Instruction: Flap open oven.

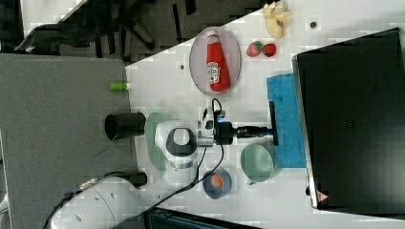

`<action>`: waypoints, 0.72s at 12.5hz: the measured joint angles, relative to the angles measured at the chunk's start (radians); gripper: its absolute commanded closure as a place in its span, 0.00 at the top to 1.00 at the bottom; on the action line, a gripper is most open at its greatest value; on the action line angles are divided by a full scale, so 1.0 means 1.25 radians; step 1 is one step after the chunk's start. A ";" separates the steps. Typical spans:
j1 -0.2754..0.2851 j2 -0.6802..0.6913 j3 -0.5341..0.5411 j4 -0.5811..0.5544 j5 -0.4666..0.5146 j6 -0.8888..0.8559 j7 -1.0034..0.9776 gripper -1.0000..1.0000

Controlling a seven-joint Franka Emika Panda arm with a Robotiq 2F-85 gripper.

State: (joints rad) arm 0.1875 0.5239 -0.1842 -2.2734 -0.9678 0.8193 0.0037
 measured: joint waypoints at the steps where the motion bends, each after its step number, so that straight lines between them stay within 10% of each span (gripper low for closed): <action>1: 0.000 0.000 0.001 0.008 0.003 0.000 0.006 0.18; 4: -0.001 -0.004 -0.002 0.044 0.048 0.029 0.022 0.18; 9: -0.002 -0.157 0.007 0.098 0.439 0.006 0.038 0.18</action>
State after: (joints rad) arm 0.1849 0.3274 -0.1755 -2.1504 -0.4187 0.8267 0.0506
